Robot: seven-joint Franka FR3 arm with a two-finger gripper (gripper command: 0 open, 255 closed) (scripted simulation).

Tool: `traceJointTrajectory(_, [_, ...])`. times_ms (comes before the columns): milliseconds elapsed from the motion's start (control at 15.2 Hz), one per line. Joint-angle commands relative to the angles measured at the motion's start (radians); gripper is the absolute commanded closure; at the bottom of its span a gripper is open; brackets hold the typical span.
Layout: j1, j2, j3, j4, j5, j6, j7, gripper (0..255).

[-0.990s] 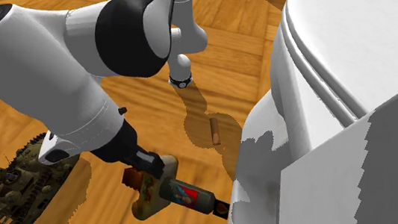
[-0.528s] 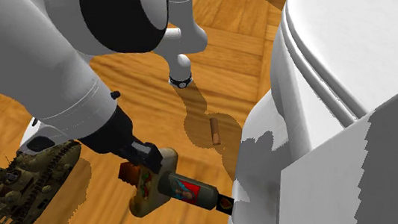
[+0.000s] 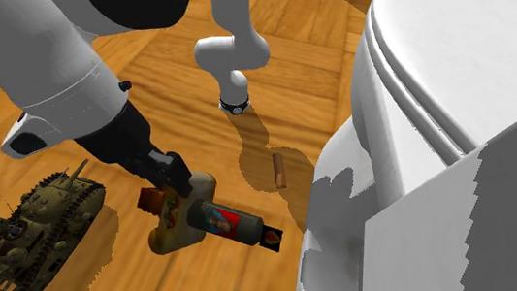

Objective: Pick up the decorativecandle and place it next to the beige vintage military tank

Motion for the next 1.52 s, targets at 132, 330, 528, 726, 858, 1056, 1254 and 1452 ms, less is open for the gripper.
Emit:
traceJointTrajectory(132, [-0.032, -0.101, -0.029, -0.093, -0.04, -0.018, -0.051, 255])
traceJointTrajectory(330, [-0.059, -0.168, -0.053, -0.15, -0.072, -0.035, -0.09, 255])
traceJointTrajectory(528, [-0.087, -0.229, -0.08, -0.196, -0.104, -0.057, -0.131, 255])
traceJointTrajectory(726, [-0.117, -0.282, -0.11, -0.231, -0.138, -0.084, -0.175, 255])
traceJointTrajectory(858, [-0.136, -0.313, -0.131, -0.248, -0.16, -0.103, -0.206, 255])
traceJointTrajectory(1056, [-0.166, -0.353, -0.167, -0.264, -0.195, -0.135, -0.256, 255])
traceJointTrajectory(1254, [-0.194, -0.384, -0.207, -0.27, -0.229, -0.169, -0.309, 255])
traceJointTrajectory(1452, [-0.208, -0.4, -0.227, -0.3, -0.248, -0.158, -0.338, 255])
